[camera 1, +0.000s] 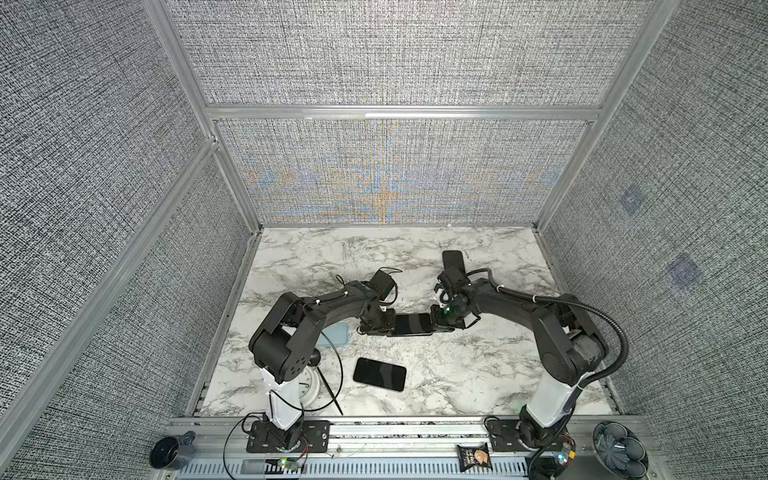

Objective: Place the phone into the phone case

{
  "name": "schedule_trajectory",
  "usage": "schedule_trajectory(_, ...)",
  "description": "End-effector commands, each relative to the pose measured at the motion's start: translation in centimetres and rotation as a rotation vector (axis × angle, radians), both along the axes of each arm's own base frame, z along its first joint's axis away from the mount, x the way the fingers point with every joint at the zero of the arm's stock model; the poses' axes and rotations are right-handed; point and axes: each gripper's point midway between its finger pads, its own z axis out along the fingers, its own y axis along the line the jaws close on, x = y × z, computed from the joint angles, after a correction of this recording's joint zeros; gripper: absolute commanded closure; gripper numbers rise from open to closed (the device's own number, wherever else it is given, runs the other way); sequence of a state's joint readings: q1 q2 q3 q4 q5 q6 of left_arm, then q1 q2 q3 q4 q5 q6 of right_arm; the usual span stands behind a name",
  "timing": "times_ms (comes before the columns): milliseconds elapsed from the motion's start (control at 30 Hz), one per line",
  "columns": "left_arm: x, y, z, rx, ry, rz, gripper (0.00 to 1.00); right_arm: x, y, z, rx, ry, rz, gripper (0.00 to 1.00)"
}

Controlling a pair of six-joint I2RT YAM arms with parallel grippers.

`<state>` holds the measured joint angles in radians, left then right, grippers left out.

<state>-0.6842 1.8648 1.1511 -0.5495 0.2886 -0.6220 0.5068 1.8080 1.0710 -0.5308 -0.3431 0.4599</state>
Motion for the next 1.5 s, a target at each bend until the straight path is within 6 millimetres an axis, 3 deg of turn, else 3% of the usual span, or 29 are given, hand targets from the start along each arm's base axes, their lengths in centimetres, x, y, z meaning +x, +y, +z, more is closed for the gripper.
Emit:
schedule_trajectory(0, 0.2, -2.0, 0.8, -0.101, -0.012, -0.028, 0.77, -0.7, 1.8, -1.6, 0.057, 0.021, 0.037, 0.92)
schedule_trajectory(867, 0.2, -2.1, 1.0, -0.104, -0.012, -0.029, 0.77, -1.0, 1.6, -2.5, 0.046, 0.030, 0.028, 0.92)
schedule_trajectory(1167, 0.9, -1.3, 2.1, -0.081, -0.064, -0.019, 0.75, 0.2, 0.7, 3.1, 0.017, -0.084, 0.042, 0.90)
schedule_trajectory(1367, 1.3, 0.5, 4.1, -0.034, -0.135, 0.004, 0.61, 1.9, 0.2, 3.8, -0.019, -0.123, 0.040, 0.82)
schedule_trajectory(1467, 0.6, 0.2, 4.8, -0.068, -0.143, -0.006, 0.54, 2.9, 0.3, 4.0, -0.024, -0.139, 0.041, 0.75)
